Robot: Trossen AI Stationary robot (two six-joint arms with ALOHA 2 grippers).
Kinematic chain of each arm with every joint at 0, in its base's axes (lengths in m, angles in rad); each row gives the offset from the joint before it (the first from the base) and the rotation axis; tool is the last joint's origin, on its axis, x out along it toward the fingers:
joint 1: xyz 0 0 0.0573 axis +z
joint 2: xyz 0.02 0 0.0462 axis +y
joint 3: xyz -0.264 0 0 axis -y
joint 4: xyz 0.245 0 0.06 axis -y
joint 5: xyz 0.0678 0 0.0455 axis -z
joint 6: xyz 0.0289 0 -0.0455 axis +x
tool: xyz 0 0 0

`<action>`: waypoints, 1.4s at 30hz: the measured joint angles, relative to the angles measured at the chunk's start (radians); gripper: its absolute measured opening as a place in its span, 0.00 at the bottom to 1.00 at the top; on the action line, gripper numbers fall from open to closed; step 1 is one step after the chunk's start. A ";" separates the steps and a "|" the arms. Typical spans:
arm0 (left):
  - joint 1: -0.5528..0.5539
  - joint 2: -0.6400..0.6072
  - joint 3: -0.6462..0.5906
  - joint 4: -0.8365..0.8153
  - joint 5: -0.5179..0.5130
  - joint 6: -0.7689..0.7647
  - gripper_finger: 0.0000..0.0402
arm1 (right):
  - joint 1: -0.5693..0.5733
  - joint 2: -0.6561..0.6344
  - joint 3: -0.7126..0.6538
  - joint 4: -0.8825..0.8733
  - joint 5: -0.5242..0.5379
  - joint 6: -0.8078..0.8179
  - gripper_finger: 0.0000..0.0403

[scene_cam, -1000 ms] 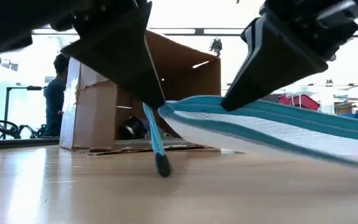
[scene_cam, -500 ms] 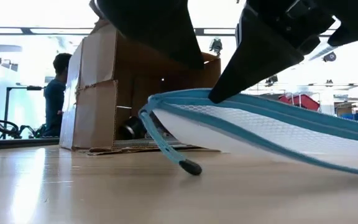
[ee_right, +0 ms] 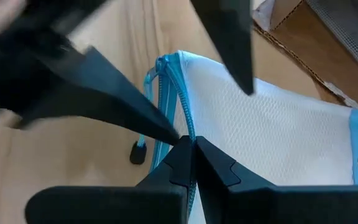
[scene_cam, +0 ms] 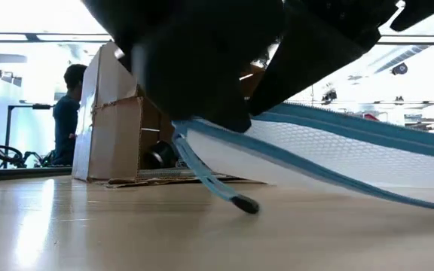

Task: Unpack boxes
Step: Open the white zip bag, then put the transparent zip pouch into the white zip bag

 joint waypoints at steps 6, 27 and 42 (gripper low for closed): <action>0.019 0.000 -0.052 0.119 0.002 -0.012 0.37 | 0.002 -0.004 0.003 -0.035 -0.013 -0.004 0.00; 0.064 -0.011 -0.065 0.086 -0.155 -0.037 0.00 | 0.166 -0.208 -0.027 -0.470 0.160 0.316 0.45; 0.098 -0.147 -0.058 0.094 -0.080 -0.036 0.00 | 0.043 -0.233 -0.059 -0.458 0.195 0.038 0.43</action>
